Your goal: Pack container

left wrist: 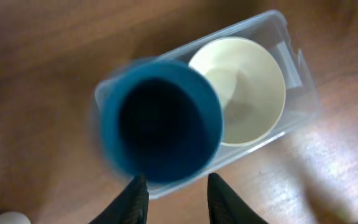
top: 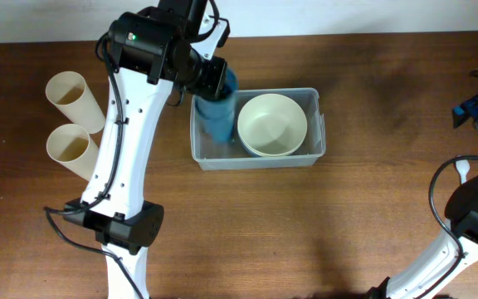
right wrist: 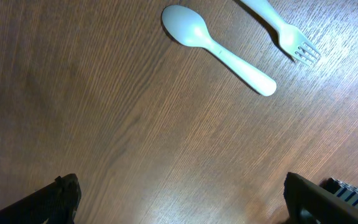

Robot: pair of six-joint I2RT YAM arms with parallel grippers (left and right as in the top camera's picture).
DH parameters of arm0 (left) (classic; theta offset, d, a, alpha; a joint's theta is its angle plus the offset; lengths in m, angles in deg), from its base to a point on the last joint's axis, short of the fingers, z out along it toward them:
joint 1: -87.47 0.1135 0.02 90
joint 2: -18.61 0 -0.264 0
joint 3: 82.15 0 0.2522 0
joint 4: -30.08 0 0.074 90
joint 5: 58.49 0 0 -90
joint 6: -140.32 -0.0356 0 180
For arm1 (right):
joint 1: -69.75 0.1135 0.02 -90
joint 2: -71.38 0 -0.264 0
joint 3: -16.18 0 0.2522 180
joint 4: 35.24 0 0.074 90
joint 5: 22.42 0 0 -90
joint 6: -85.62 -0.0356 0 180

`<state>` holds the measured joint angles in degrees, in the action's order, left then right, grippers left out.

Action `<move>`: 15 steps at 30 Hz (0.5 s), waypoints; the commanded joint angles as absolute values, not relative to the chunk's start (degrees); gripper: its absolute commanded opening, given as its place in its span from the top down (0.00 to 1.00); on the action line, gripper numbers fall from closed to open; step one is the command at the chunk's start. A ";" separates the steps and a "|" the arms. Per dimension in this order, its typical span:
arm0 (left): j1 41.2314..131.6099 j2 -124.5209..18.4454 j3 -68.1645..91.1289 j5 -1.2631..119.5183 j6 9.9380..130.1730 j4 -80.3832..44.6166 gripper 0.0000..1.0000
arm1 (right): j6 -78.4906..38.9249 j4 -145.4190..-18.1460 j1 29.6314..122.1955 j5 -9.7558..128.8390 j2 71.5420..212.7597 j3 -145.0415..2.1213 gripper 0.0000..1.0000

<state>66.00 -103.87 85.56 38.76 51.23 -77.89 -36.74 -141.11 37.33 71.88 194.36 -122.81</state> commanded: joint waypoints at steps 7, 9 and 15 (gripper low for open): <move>67.31 -103.52 86.08 34.47 51.18 -72.82 0.51 | -37.05 -141.07 37.48 72.73 194.55 -122.59 0.01; 68.68 -102.80 87.00 28.55 53.17 -74.46 0.42 | -37.05 -141.07 37.48 72.73 194.55 -122.59 0.01; 78.26 -95.91 87.85 19.74 59.77 -80.38 0.13 | -37.05 -141.09 37.48 72.73 194.55 -122.59 0.01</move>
<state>72.88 -102.95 86.47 24.72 56.32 -80.01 -36.77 -141.11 37.33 71.88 194.36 -122.81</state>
